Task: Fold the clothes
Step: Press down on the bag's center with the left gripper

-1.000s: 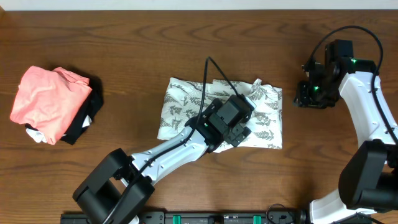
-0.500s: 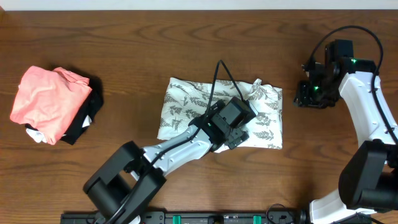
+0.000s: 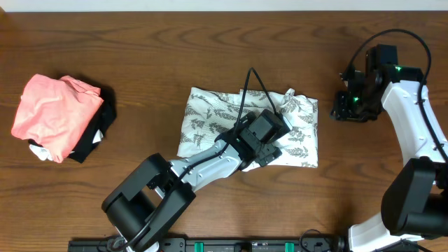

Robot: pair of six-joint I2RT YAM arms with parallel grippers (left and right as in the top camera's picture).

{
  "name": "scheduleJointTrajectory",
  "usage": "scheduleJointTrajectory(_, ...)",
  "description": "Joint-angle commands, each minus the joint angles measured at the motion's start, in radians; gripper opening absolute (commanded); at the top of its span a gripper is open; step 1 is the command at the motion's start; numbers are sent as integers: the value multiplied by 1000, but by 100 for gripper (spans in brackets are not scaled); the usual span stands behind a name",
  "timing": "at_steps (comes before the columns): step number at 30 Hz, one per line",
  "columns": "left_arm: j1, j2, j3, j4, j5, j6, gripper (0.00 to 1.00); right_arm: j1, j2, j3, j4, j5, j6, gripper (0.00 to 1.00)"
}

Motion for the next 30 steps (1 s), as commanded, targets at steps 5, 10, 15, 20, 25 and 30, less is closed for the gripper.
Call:
scheduleJointTrajectory(5,-3,10,14,7,-117,50,93,5,-5,2,0,2,-8,32)
scheduleJointTrajectory(10,0,10,14,9,-117,50,81,5,-5,2,-1,2,-8,32)
scheduleJointTrajectory(15,0,10,14,23,-117,50,62,5,-5,2,-2,2,-8,31)
scheduleJointTrajectory(20,0,10,14,48,-117,50,52,5,-5,2,-5,2,-8,31)
scheduleJointTrajectory(25,2,10,14,63,-117,50,51,5,-5,2,-5,2,-8,31)
scheduleJointTrajectory(30,18,11,14,66,-117,50,60,5,-5,2,-5,2,-8,31)
